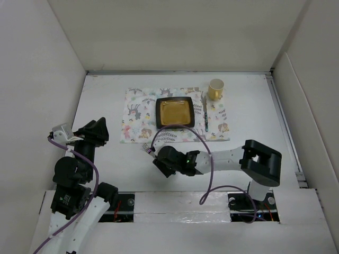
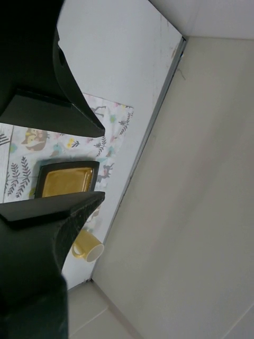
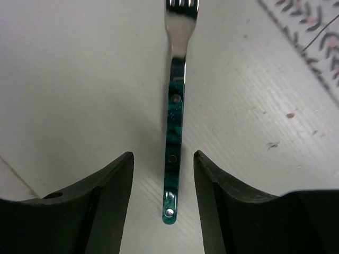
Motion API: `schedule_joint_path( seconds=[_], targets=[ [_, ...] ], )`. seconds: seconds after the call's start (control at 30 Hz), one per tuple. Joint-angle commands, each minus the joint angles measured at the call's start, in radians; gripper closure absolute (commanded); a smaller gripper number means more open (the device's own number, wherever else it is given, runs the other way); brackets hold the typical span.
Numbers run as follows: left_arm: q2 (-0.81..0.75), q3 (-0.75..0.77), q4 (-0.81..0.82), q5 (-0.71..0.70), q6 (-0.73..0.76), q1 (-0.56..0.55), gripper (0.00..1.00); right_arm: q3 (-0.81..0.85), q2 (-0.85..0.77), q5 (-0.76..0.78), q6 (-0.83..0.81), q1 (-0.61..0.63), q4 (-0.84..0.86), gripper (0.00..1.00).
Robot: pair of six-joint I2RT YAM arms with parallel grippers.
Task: Set the dinner table for one person
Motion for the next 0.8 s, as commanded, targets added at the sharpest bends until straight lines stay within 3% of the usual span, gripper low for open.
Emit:
schedule_joint_path(
  seconds=[0.0,0.1,0.13,0.17,0.27,0.33,0.53,0.63,0.7,0.73,0.77],
  targets=[
    [-0.007,-0.003,0.040,-0.006,-0.001,0.004,0.57,0.057,0.051,0.059,0.006,0.015,-0.017,0.45],
    [-0.004,0.000,0.033,-0.017,-0.005,0.004,0.55,0.080,0.095,0.083,0.018,0.015,-0.019,0.46],
    [-0.003,0.001,0.033,-0.009,-0.007,0.004,0.54,0.095,0.112,0.097,0.013,0.015,-0.025,0.53],
    [-0.003,0.000,0.033,-0.009,-0.007,0.004,0.54,0.095,0.112,0.097,0.013,0.015,-0.025,0.53],
    [0.000,0.000,0.033,-0.017,-0.008,0.004,0.54,0.125,0.133,0.081,0.016,0.015,-0.037,0.87],
    [0.002,0.004,0.030,-0.018,-0.016,0.004,0.53,0.149,0.138,0.047,0.016,0.024,-0.051,1.00],
    [-0.019,0.012,-0.001,-0.173,-0.138,0.004,0.52,0.233,0.062,-0.004,0.010,0.056,-0.103,1.00],
    [-0.041,-0.007,0.016,-0.198,-0.152,0.004,0.45,0.299,0.055,-0.001,0.019,0.040,-0.105,1.00],
    [-0.047,-0.011,0.020,-0.201,-0.159,0.004,0.44,0.419,0.095,0.002,0.038,-0.011,-0.143,1.00],
    [-0.032,-0.001,0.013,-0.207,-0.163,0.004,0.45,0.556,0.167,0.040,0.070,-0.040,-0.163,1.00],
    [-0.032,0.000,0.013,-0.207,-0.163,0.004,0.45,0.557,0.167,0.041,0.070,-0.040,-0.163,1.00]
  ],
)
